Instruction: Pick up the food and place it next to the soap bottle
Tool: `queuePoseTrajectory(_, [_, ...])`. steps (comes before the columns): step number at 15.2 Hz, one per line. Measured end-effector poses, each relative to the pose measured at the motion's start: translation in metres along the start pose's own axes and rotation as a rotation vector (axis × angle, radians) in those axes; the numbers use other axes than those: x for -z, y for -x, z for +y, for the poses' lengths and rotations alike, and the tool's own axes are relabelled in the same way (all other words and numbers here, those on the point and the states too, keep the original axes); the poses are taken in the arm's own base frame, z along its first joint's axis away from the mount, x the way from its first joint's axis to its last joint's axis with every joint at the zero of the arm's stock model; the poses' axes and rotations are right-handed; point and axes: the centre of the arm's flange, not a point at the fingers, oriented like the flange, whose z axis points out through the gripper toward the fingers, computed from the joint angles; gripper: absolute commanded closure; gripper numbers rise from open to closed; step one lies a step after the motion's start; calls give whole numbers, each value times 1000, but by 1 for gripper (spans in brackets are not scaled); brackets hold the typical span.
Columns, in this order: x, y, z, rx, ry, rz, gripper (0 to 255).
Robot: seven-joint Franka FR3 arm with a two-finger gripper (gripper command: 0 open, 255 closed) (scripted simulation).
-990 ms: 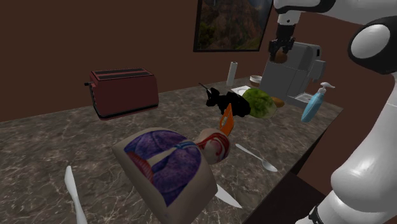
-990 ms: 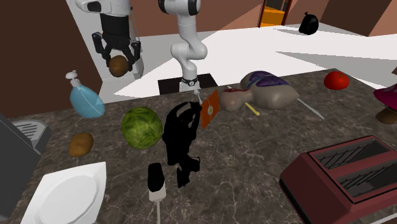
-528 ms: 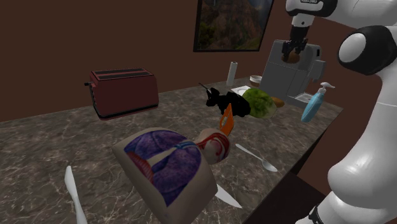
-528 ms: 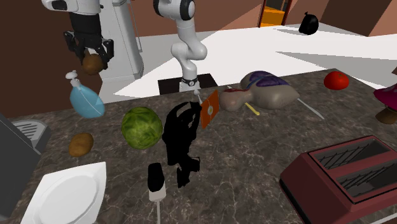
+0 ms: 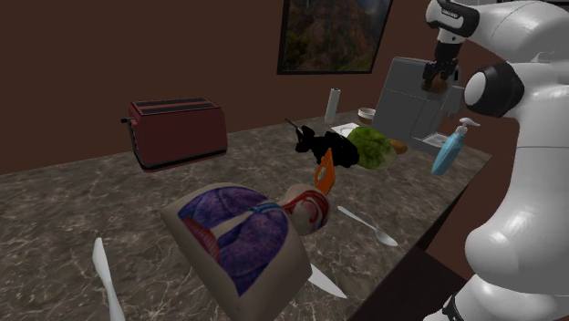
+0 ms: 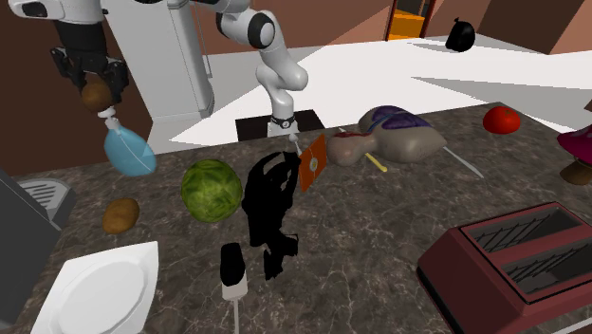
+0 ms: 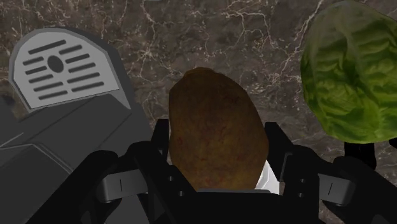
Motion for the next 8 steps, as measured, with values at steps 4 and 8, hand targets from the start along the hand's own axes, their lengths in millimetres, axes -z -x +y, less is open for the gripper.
queuePoseTrajectory(4, [-19,3,4,1,0,0,255])
queuePoseTrajectory(8, [-40,5,-1,1,0,0,255])
